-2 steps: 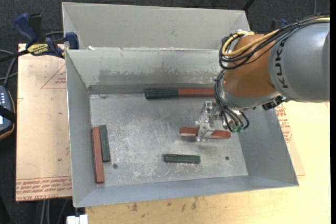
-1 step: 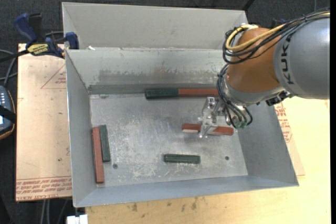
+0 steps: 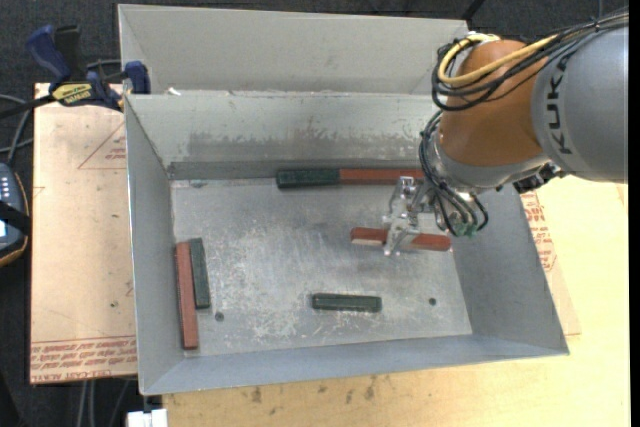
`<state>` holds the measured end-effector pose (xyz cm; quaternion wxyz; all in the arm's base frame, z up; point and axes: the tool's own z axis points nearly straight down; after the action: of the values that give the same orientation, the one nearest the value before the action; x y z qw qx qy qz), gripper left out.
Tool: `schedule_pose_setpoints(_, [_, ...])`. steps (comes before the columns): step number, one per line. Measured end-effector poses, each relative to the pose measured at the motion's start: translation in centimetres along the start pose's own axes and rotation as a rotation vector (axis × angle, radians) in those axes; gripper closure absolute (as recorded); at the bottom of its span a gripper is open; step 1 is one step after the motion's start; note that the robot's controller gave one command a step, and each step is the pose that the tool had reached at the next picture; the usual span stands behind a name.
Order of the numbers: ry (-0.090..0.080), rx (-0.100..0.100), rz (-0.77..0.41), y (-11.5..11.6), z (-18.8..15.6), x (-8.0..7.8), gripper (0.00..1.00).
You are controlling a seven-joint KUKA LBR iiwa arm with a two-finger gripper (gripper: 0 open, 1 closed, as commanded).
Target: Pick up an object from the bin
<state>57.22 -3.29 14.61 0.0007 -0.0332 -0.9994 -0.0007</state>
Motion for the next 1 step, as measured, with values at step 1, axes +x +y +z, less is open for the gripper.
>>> schedule_pose_setpoints(1, [-0.006,0.0,0.0,0.0,-1.82,-0.11,1.0])
